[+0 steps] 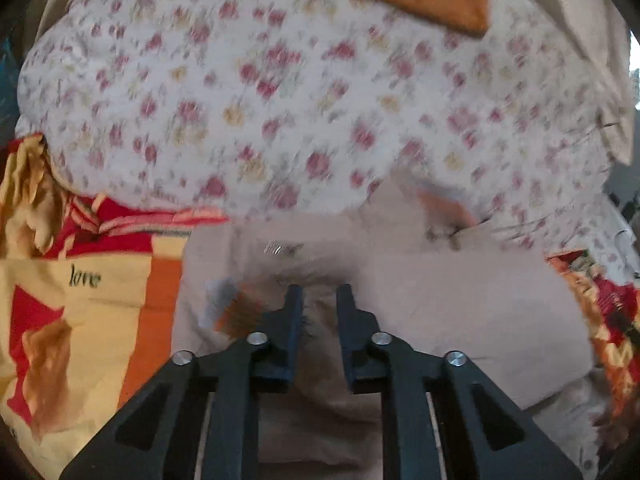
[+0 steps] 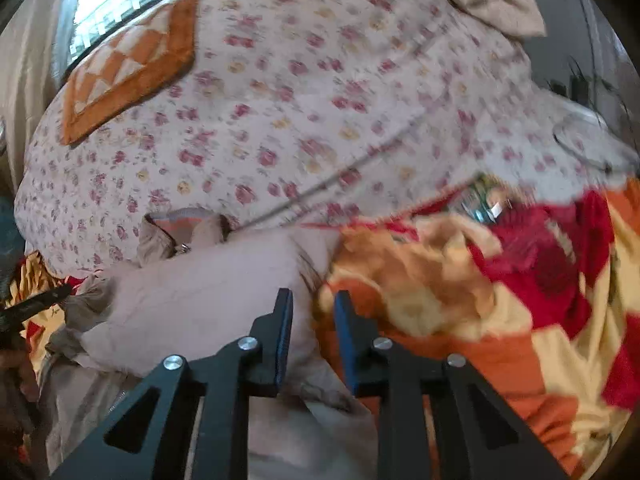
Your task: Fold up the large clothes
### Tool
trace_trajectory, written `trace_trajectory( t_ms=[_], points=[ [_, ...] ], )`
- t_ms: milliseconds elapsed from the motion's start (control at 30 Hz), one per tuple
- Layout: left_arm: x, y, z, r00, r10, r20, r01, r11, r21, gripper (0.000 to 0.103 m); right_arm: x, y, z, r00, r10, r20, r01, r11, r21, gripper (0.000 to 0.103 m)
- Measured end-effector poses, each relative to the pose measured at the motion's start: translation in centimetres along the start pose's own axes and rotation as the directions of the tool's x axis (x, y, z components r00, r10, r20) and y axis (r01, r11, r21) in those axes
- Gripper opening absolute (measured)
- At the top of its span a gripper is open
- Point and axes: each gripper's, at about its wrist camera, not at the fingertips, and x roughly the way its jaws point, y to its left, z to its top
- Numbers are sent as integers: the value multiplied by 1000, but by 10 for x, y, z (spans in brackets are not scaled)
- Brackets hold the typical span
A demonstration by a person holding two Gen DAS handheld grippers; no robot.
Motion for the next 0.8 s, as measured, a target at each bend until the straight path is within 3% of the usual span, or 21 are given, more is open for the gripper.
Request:
trace_trajectory(
  t_ms=[67, 133, 200, 267, 400, 500, 600, 667, 733, 767, 800],
  points=[
    [10, 13, -5, 996, 71, -48, -73, 996, -48, 9, 6, 16, 8, 999, 42, -5, -42, 999, -28, 23],
    [25, 31, -14, 987, 92, -132, -106, 989, -107, 9, 27, 32, 10, 995, 62, -79, -66, 997, -51, 23],
    [26, 37, -17, 988, 79, -133, -96, 987, -131, 9, 54, 39, 5, 985, 19, -173, -31, 997, -69, 23],
    [25, 31, -18, 986, 99, -130, -113, 988, -105, 9, 86, 26, -9, 952, -69, -298, 49, 996, -76, 10],
    [23, 29, -17, 987, 101, -122, -116, 986, -122, 9, 81, 17, -10, 956, -26, -293, 13, 999, -48, 8],
    [14, 33, -15, 995, 62, -84, -76, 983, -168, 9, 64, 23, 5, 980, 15, -199, -19, 1000, -22, 8],
    [10, 29, -8, 999, 31, -19, -33, 986, -164, 11, 66, 36, 28, 990, -15, -137, 8, 999, -46, 8],
    [14, 24, -4, 1000, 10, 1, -10, 990, -143, 14, 89, 42, 42, 985, -49, -166, 39, 997, -61, 8],
    [28, 25, -5, 999, 22, -40, -27, 991, -132, 17, 123, 37, 45, 970, -71, -234, 64, 997, -36, 9],
    [38, 27, -6, 996, 45, -76, -54, 990, -127, 17, 138, 33, 43, 956, -105, -272, 97, 994, -44, 9],
    [48, 32, -10, 991, 61, -120, -77, 989, -128, 18, 157, 24, 32, 927, -173, -334, 163, 985, -59, 13]
  ],
)
